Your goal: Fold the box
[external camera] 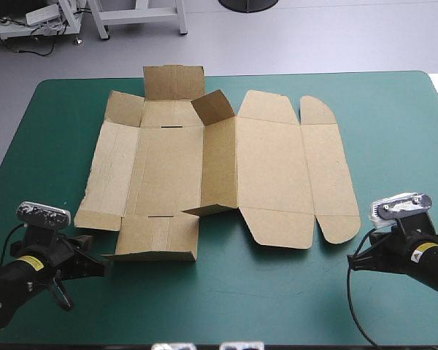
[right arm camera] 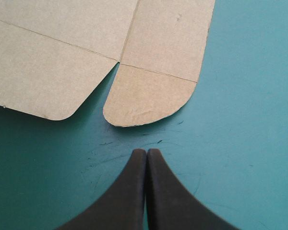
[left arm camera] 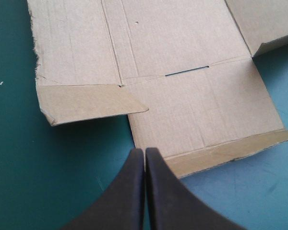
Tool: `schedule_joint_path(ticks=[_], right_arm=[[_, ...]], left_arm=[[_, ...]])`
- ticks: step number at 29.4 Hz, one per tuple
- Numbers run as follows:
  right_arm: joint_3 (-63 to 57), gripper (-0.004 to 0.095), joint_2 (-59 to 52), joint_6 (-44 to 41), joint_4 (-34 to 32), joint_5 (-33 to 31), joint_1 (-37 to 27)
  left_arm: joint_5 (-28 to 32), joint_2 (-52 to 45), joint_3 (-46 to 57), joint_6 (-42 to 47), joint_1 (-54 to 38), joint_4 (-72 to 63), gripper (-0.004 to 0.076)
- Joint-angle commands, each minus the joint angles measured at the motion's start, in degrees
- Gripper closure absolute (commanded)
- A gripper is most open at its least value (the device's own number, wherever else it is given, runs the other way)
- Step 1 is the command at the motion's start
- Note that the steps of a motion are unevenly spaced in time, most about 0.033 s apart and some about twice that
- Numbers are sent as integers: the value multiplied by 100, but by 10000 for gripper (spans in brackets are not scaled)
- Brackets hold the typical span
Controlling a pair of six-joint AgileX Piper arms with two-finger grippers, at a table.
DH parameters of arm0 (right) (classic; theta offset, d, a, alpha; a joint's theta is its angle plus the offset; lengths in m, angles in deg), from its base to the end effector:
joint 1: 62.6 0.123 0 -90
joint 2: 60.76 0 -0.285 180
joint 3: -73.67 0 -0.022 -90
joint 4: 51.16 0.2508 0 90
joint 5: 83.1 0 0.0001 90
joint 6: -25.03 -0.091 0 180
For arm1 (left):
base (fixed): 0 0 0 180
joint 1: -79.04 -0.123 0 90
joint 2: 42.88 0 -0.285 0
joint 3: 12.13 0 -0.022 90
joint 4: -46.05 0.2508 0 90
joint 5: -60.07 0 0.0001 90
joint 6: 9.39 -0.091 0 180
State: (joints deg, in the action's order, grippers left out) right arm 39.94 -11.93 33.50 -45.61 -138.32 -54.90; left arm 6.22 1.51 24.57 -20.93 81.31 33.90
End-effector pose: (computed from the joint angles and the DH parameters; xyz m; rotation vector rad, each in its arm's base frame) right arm 0.1172 0.0231 0.3247 -0.3086 2.3823 0.1150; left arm 0.1041 -0.0196 0.3202 0.2180 2.3272 -0.1825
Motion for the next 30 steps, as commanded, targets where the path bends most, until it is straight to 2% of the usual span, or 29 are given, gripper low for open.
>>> schedule_joint_path(ticks=[1, 23, 27, 30], right_arm=[[146, 933, -6, 48, 50, 280, -3], [146, 933, -6, 48, 50, 280, -3], [146, 933, -6, 48, 50, 280, -3], [146, 933, -6, 48, 50, 292, -3]], left_arm=[[303, -6, -145, 34, 43, -146, 729], [265, -6, -145, 34, 43, -297, 729], [105, 4, -145, -209, 43, -400, 729], [199, 115, -157, -209, 43, -412, 729]])
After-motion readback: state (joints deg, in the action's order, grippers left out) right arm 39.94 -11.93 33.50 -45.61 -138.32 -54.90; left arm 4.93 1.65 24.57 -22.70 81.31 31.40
